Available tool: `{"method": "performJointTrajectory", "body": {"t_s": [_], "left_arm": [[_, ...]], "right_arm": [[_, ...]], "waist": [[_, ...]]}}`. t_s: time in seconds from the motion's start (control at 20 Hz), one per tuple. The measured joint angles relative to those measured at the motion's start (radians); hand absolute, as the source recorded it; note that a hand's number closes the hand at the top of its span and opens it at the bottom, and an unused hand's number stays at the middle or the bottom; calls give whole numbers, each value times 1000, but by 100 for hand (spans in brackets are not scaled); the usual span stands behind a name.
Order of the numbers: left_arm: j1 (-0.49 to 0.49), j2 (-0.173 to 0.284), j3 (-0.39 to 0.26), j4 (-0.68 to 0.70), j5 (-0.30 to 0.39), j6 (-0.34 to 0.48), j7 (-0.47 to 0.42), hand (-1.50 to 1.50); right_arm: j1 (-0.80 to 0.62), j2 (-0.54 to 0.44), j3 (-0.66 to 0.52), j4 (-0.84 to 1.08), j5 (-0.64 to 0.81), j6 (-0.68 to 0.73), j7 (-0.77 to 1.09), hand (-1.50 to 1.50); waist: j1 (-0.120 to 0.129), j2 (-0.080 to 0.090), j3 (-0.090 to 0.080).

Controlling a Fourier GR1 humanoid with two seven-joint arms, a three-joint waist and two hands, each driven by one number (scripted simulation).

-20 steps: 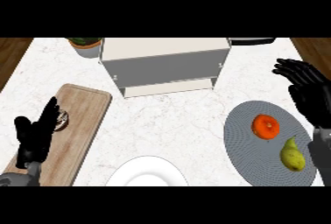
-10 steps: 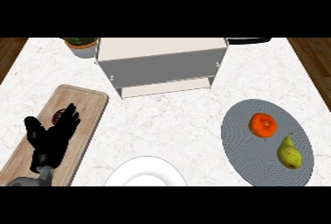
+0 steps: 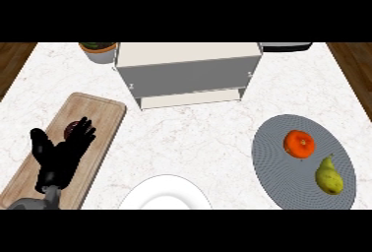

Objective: Pick the squash from the placemat and place it in the tiered shelf

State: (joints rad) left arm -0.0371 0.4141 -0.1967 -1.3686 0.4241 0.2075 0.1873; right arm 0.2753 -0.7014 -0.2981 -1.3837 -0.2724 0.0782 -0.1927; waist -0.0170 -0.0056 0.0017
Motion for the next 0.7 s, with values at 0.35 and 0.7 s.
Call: {"method": "performJointTrajectory", "body": {"t_s": [0.35, 0.7], "left_arm": [[-23, -15, 12, 29, -7, -26, -2, 0], [-51, -34, 15, 44, -32, -26, 21, 0]], "right_arm": [[16, -74, 58, -286, 26, -17, 350, -150], [-130, -76, 169, -400, 162, -144, 724, -150]], "waist": [[9, 1, -1], [23, 4, -1]]}}
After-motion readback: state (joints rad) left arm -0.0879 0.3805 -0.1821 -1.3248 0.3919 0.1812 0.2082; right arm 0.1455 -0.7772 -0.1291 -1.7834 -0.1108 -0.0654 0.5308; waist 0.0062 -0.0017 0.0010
